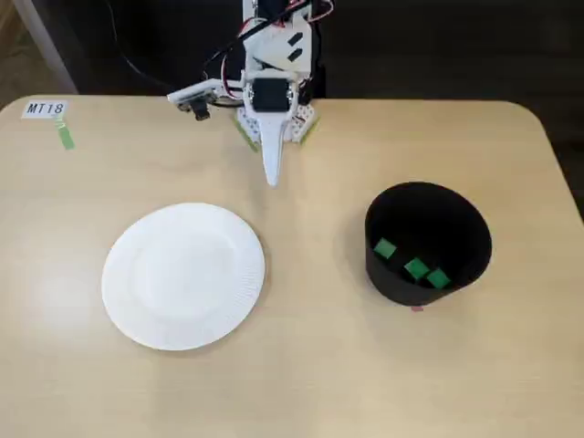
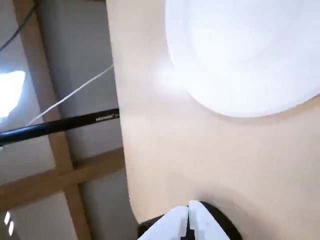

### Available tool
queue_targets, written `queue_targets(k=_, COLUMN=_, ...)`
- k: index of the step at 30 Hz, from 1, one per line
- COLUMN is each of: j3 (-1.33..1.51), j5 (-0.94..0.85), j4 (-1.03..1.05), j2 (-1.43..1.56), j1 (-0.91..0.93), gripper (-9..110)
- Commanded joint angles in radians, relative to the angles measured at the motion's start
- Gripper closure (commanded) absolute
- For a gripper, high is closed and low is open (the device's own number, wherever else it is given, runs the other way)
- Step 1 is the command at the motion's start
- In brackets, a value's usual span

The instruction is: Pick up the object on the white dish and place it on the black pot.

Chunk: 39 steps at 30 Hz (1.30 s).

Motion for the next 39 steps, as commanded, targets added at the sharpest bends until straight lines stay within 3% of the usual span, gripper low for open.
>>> queue_targets(k=1, j3=0.107, j5=-0.005, j4=0.037, j2=0.129, j1=0.012, gripper=102)
queue_targets(k=6, j3=0.252, j5=-0.006, j4=0.120, j2=0.310, j1=0.012, gripper=102)
queue_targets(k=39, j3=0.371, j5=-0.037, j4=0.078, j2=0.311, j1=-0.002, gripper=101)
